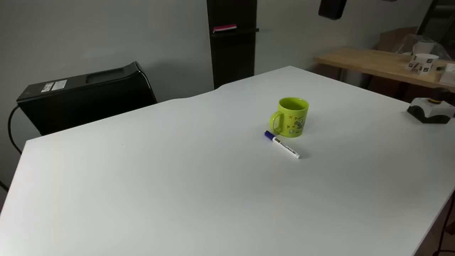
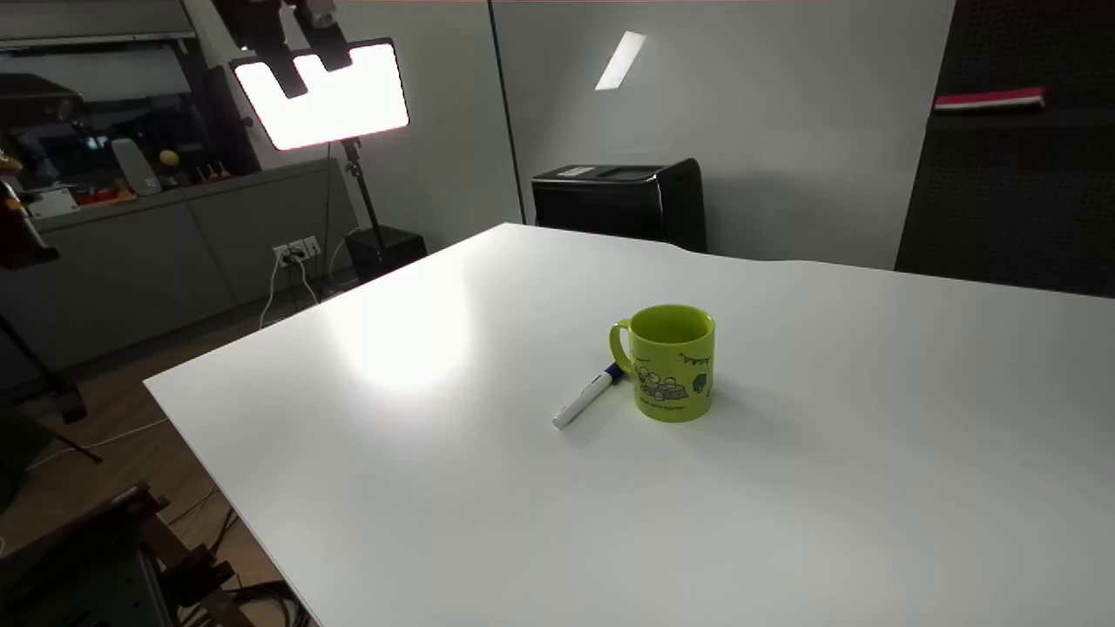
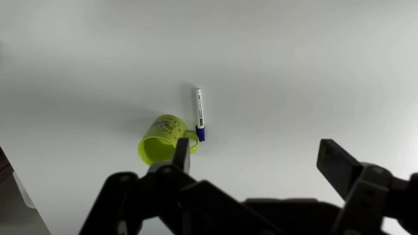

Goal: Put the blue marker inside the yellow mug

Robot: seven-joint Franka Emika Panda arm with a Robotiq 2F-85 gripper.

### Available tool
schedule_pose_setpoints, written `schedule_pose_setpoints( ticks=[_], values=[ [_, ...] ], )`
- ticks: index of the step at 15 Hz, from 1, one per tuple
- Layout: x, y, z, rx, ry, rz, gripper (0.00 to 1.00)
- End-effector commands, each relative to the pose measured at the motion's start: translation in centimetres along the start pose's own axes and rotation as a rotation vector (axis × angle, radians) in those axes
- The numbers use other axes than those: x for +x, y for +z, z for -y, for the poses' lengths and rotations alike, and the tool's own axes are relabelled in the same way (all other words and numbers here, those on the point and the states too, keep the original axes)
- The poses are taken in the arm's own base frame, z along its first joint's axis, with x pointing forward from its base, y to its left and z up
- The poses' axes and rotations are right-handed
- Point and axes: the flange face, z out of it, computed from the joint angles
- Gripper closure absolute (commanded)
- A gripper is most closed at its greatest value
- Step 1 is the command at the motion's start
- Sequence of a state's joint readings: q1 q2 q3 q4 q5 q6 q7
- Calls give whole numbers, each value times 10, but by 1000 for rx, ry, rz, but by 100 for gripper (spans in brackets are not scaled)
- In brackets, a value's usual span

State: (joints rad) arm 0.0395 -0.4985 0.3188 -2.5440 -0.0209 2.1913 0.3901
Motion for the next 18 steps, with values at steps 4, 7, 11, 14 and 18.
schedule_pose_setpoints(
  ticks=[4, 7, 11, 14, 18],
  values=[
    [-6, 54, -12, 24, 64, 15, 0],
    [-12, 84, -24, 26, 104, -4, 0],
    [-19, 129, -55, 0, 175, 5, 0],
    [-15, 163, -90, -42, 260, 46, 0],
    [-19, 171, -103, -45, 246, 91, 0]
  ],
)
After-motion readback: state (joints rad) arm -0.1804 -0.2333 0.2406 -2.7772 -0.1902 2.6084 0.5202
